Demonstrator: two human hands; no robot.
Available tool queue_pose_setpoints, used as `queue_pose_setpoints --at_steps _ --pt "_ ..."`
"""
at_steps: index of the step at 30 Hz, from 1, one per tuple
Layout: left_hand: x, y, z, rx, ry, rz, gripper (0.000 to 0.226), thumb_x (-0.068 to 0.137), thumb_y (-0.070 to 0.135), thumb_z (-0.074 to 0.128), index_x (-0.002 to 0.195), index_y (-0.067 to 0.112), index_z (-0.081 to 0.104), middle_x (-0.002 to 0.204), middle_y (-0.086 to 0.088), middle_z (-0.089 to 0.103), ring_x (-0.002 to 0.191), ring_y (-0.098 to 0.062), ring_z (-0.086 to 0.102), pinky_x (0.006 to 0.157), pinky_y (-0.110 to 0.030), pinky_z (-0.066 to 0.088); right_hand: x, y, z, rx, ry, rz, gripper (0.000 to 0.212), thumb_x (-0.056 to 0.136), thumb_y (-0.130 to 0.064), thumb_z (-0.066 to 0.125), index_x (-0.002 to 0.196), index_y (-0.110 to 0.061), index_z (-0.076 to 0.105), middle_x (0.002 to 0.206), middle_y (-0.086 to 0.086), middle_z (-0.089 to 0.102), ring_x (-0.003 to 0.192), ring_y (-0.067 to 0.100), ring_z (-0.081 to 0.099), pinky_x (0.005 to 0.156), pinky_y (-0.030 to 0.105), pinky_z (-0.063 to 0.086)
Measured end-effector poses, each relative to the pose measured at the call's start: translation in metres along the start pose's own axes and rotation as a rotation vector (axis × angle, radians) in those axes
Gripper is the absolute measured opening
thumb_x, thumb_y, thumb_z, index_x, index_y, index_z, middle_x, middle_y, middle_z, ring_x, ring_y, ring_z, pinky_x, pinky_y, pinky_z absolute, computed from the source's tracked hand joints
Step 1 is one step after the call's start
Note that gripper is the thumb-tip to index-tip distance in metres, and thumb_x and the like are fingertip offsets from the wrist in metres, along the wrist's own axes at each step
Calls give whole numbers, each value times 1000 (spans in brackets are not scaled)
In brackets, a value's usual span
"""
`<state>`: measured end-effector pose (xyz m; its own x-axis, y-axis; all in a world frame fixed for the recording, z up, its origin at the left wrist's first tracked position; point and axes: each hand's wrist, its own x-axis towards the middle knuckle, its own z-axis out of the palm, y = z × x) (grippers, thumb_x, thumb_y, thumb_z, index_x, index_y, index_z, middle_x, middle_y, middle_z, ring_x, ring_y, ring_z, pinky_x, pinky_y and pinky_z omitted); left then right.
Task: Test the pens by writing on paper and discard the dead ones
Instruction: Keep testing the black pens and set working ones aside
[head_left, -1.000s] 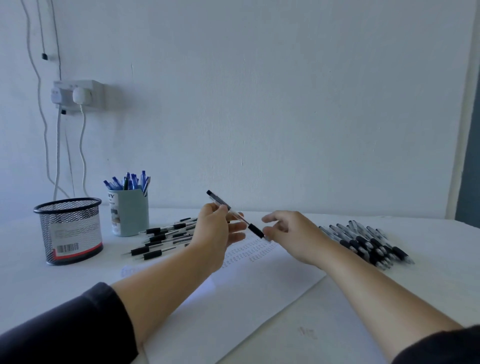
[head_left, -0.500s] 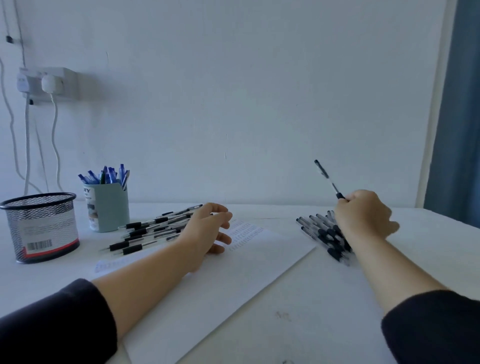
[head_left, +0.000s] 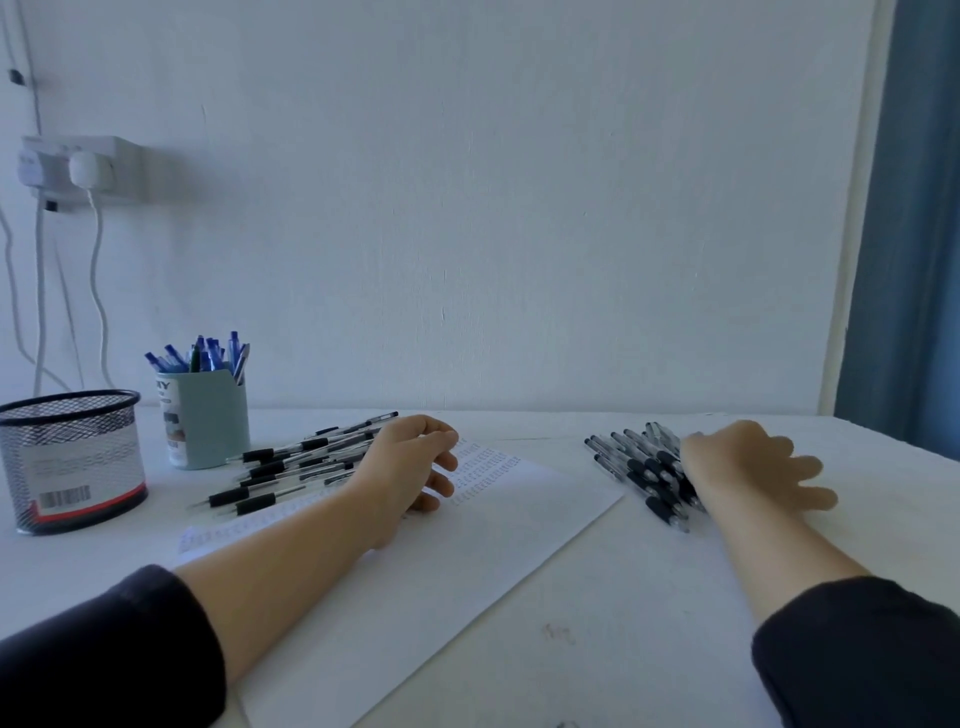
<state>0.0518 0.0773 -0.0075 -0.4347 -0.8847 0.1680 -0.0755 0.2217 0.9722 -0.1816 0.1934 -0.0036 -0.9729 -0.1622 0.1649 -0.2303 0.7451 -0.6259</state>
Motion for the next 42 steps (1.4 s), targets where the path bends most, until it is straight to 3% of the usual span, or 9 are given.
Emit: queue_pose_setpoints --at_steps 3,7,11,13,17,22,31,38,42 --pt "0 1 -1 -11 7 8 13 96 15 52 90 9 62 77 -8 60 52 -18 54 48 -25 41 -9 -13 1 6 92 -148 25 89 -25 48 107 -10 56 121 16 44 118 34 32 104 46 24" --pt "2 4 -6 -52 50 46 16 96 12 51 85 7 63 72 -9 59 51 -18 54 48 -26 43 -36 -38 1 79 138 -607 30 92 -31 49 118 -17 57 125 9 49 121 30 35 98 40 27" --pt "12 10 -21 6 146 98 18 94 10 51 80 9 62 67 -5 59 50 -16 53 49 -25 42 -77 -58 13 27 -186 -1042 37 95 -47 42 121 -26 57 131 -1 51 127 21 34 96 37 25" --pt "22 10 -37 258 248 188 18 91 8 51 78 12 62 67 -3 60 53 -17 52 53 -26 42 -95 -61 22 -94 -416 -1146 47 94 -54 39 132 -28 50 143 -3 43 136 18 25 104 42 19" --pt "32 6 -78 863 344 202 27 86 4 41 83 19 63 76 6 58 67 -19 55 62 -30 47 -107 -60 32 -356 -637 -1134 63 92 -65 33 145 -32 34 155 -7 25 145 18 6 113 50 3" --pt "42 -5 -100 969 243 87 24 85 2 44 81 11 67 77 -2 63 60 -16 53 56 -25 45 -96 -55 28 -335 -702 -1038 59 93 -62 33 143 -30 38 153 -5 29 146 18 5 113 50 2" --pt "40 -13 -84 1332 32 41 7 84 11 46 81 17 50 86 -2 58 76 -19 49 69 -30 42 -91 -54 34 -339 -699 -1008 50 97 -55 28 137 -28 42 149 -4 36 142 20 15 111 46 11" --pt "35 -6 -71 1055 289 345 25 94 -7 38 115 6 40 99 -13 56 85 -25 58 80 -36 52 -87 -54 37 -335 -710 -987 51 99 -55 21 141 -33 38 152 -8 32 143 22 15 114 47 8" --pt "28 3 -64 943 426 564 24 98 7 44 120 2 51 107 -10 51 80 -29 58 73 -40 52 -86 -55 39 -352 -705 -994 51 99 -56 20 141 -35 37 153 -10 29 142 22 17 114 48 9"
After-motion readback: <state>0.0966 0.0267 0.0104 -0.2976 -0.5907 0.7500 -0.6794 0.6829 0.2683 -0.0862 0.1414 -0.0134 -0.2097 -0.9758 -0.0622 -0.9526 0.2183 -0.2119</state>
